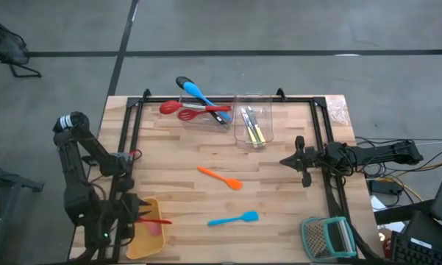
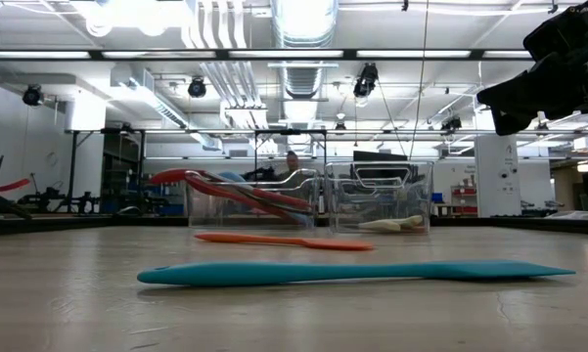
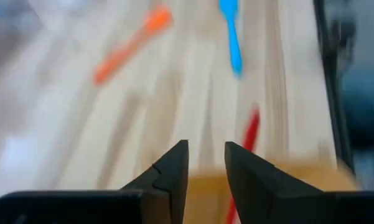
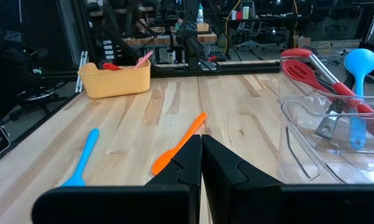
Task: Pick & Place Kitchen Items
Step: Put the orange spatula into the yellow bin
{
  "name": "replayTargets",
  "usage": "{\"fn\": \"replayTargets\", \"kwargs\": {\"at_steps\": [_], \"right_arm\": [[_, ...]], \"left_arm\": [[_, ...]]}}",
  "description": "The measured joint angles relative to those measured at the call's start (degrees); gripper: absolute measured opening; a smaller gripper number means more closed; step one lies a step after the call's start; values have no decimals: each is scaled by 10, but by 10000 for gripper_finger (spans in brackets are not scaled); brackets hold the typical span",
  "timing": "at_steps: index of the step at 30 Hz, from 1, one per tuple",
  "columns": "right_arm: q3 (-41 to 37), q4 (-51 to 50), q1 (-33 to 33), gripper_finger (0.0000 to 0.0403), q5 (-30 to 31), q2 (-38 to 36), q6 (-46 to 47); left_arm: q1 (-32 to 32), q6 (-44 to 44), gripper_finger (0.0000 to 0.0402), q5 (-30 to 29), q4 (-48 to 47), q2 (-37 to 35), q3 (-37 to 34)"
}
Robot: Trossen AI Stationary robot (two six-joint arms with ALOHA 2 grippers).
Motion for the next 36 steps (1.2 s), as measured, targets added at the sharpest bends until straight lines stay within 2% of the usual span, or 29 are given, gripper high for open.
{"fn": "replayTargets", "kwargs": {"at_steps": [2, 4, 7, 14, 18, 25, 32, 36], "right_arm": [[0, 0, 0, 8, 0, 0, 1], [0, 0, 0, 8, 0, 0, 1], [0, 0, 0, 8, 0, 0, 1], [0, 0, 0, 8, 0, 0, 1], [0, 0, 0, 8, 0, 0, 1], [0, 0, 0, 8, 0, 0, 0], [0, 0, 0, 8, 0, 0, 1], [0, 0, 0, 9, 0, 0, 1]], "left_arm": [[8, -5, 110, -55, 7, 0, 0], [18, 0, 110, -85, 19, 0, -7], [41, 15, 110, -78, 43, 0, -19], [112, 72, 110, -5, 150, 8, -60], [141, 144, 110, 47, 187, 22, -70], [154, 178, 110, 140, 200, 36, -72], [153, 224, 110, 251, 299, 48, -87], [153, 263, 110, 263, 324, 48, -85]]}}
